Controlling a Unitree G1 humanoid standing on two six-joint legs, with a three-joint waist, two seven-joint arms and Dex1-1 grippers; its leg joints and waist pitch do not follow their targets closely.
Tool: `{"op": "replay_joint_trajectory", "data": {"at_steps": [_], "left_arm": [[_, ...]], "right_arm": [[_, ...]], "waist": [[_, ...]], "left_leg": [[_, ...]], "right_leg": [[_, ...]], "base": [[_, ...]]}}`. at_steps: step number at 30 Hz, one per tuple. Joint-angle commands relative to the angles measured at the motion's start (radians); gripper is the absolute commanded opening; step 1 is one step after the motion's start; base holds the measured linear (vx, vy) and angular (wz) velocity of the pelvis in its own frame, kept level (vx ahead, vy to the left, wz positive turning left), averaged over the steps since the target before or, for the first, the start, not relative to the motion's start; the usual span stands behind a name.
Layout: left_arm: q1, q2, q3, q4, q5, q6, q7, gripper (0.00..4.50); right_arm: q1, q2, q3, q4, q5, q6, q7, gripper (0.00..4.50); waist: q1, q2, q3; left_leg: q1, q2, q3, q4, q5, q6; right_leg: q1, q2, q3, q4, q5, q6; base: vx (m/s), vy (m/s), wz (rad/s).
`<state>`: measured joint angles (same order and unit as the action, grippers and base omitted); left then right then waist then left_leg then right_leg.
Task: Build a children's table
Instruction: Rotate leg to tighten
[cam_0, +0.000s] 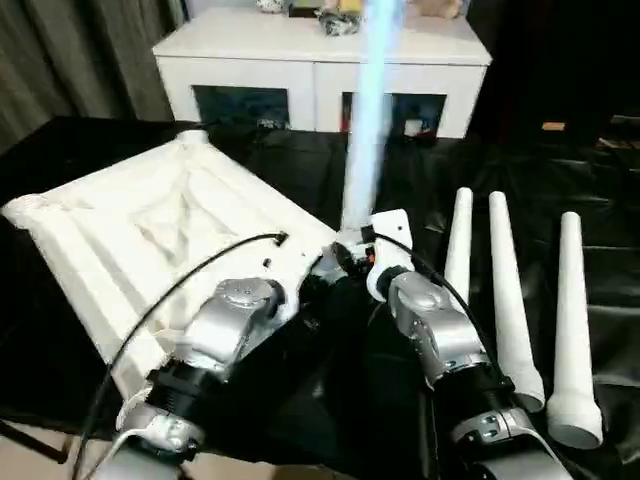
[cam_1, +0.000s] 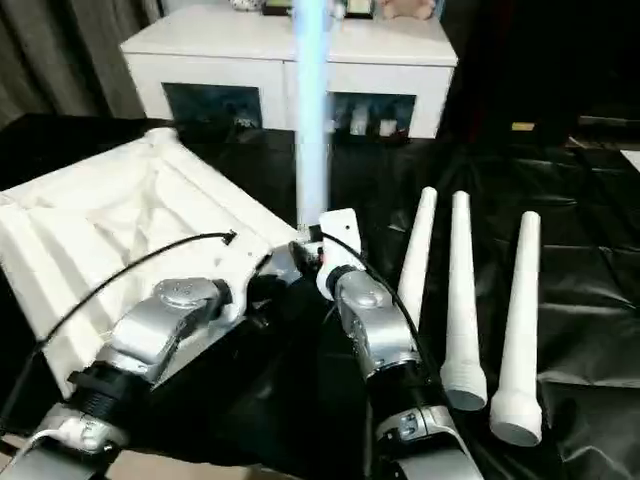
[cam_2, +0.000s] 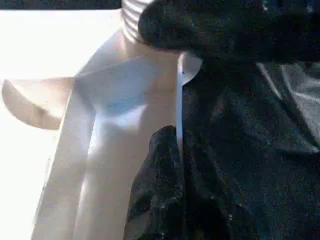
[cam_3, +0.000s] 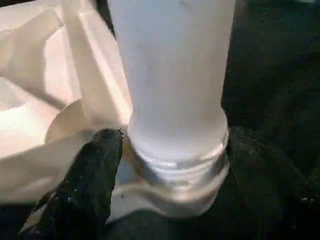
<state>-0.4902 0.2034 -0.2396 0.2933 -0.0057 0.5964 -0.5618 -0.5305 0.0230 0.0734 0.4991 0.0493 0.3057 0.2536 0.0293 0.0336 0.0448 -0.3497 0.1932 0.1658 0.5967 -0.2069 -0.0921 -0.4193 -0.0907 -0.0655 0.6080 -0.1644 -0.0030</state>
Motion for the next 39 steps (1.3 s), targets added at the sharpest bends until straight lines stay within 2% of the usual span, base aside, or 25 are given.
{"op": "replay_joint_trajectory", "data": {"at_steps": [1,3,4,5,7,8,12,15,17,23,28,34,39], "left_arm": [[0.025,0.027,0.011,-0.01,-0.007,-0.052,-0.034,0.0],[0.035,0.037,0.011,-0.019,-0.012,-0.053,-0.052,0.0],[0.066,0.07,0.003,-0.049,-0.033,-0.075,-0.12,0.0],[0.08,0.087,-0.001,-0.064,-0.041,-0.083,-0.149,0.0],[0.097,0.11,-0.01,-0.085,-0.053,-0.111,-0.196,0.0],[0.122,0.143,-0.022,-0.129,-0.083,-0.133,-0.271,0.0],[0.151,0.185,-0.035,-0.186,-0.118,-0.135,-0.35,0.0],[0.163,0.211,-0.038,-0.207,-0.126,-0.136,-0.39,0.0],[0.167,0.217,-0.036,-0.214,-0.13,-0.137,-0.4,0.0],[0.177,0.226,-0.038,-0.228,-0.137,-0.137,-0.418,0.0],[0.184,0.231,-0.035,-0.236,-0.136,-0.134,-0.425,0.0],[0.187,0.235,-0.031,-0.237,-0.138,-0.13,-0.427,0.0],[0.187,0.237,-0.032,-0.235,-0.141,-0.128,-0.427,0.0]], "right_arm": [[0.0,-0.014,0.013,-0.034,0.008,0.015,0.035,3.8],[0.002,-0.035,0.02,-0.05,0.01,0.02,0.065,3.8],[0.026,-0.107,0.049,-0.112,0.016,0.021,0.172,3.8],[0.04,-0.145,0.068,-0.14,0.012,0.013,0.231,3.8],[0.058,-0.19,0.092,-0.169,0.006,-0.002,0.3,3.8],[0.078,-0.242,0.118,-0.2,0.01,-0.021,0.39,3.8],[0.095,-0.289,0.142,-0.226,0.023,-0.039,0.478,3.8],[0.103,-0.321,0.178,-0.241,0.03,-0.049,0.554,3.8],[0.105,-0.329,0.194,-0.244,0.028,-0.053,0.572,3.8],[0.095,-0.32,0.196,-0.217,0.022,-0.057,0.577,3.8],[0.077,-0.321,0.196,-0.185,0.014,-0.063,0.583,3.32],[0.071,-0.319,0.195,-0.178,0.022,-0.059,0.589,2.79],[0.072,-0.314,0.199,-0.17,0.02,-0.061,0.594,2.71]], "waist": [[0.009,-0.007,-0.06],[0.012,-0.012,-0.062],[0.015,-0.01,-0.061],[0.016,-0.008,-0.061],[0.018,-0.007,-0.06],[0.019,-0.008,-0.06],[0.022,-0.007,-0.055],[0.026,-0.008,-0.054],[0.029,-0.009,-0.054],[0.031,-0.011,-0.057],[0.032,-0.014,-0.059],[0.033,-0.013,-0.059],[0.033,-0.013,-0.059]], "left_leg": [[-0.012,0.014,0.0,-0.074,-0.187,0.04],[-0.012,0.014,0.001,-0.073,-0.172,0.043],[-0.013,0.015,-0.001,-0.074,-0.166,0.045],[-0.015,0.019,-0.001,-0.073,-0.159,0.052],[-0.012,0.019,0.002,-0.072,-0.163,0.062],[-0.011,0.02,0.002,-0.072,-0.165,0.063],[-0.011,0.022,0.003,-0.076,-0.203,0.063],[-0.002,0.024,0.005,-0.076,-0.219,0.055],[-0.004,0.024,0.006,-0.078,-0.215,0.054],[-0.01,0.023,0.003,-0.076,-0.176,0.051],[-0.011,0.022,0.005,-0.073,-0.149,0.061],[-0.01,0.022,0.004,-0.073,-0.152,0.06],[-0.011,0.022,0.004,-0.072,-0.148,0.06]], "right_leg": [[0.057,-0.039,0.037,-0.08,-0.26,-0.177],[0.06,-0.039,0.037,-0.074,-0.248,-0.187],[0.063,-0.038,0.036,-0.074,-0.242,-0.188],[0.065,-0.04,0.037,-0.07,-0.215,-0.189],[0.062,-0.038,0.039,-0.069,-0.201,-0.201],[0.061,-0.038,0.038,-0.07,-0.201,-0.204],[0.058,-0.04,0.04,-0.074,-0.253,-0.211],[0.052,-0.038,0.042,-0.077,-0.278,-0.21],[0.054,-0.038,0.043,-0.075,-0.276,-0.209],[0.059,-0.039,0.042,-0.069,-0.236,-0.211],[0.06,-0.038,0.042,-0.065,-0.2,-0.223],[0.06,-0.039,0.042,-0.065,-0.214,-0.218],[0.061,-0.039,0.042,-0.064,-0.21,-0.22]], "base": [[0.0,0.0,0.0],[0.0,0.0,0.0],[0.0,0.0,0.0],[0.0,0.0,0.0],[0.0,0.0,0.0],[0.0,0.0,0.0],[0.0,0.0,0.0],[0.0,0.0,0.0],[0.0,0.0,0.0],[0.0,0.0,0.0],[0.0,0.0,0.0],[0.0,0.0,0.0],[0.0,0.0,0.0]]}}
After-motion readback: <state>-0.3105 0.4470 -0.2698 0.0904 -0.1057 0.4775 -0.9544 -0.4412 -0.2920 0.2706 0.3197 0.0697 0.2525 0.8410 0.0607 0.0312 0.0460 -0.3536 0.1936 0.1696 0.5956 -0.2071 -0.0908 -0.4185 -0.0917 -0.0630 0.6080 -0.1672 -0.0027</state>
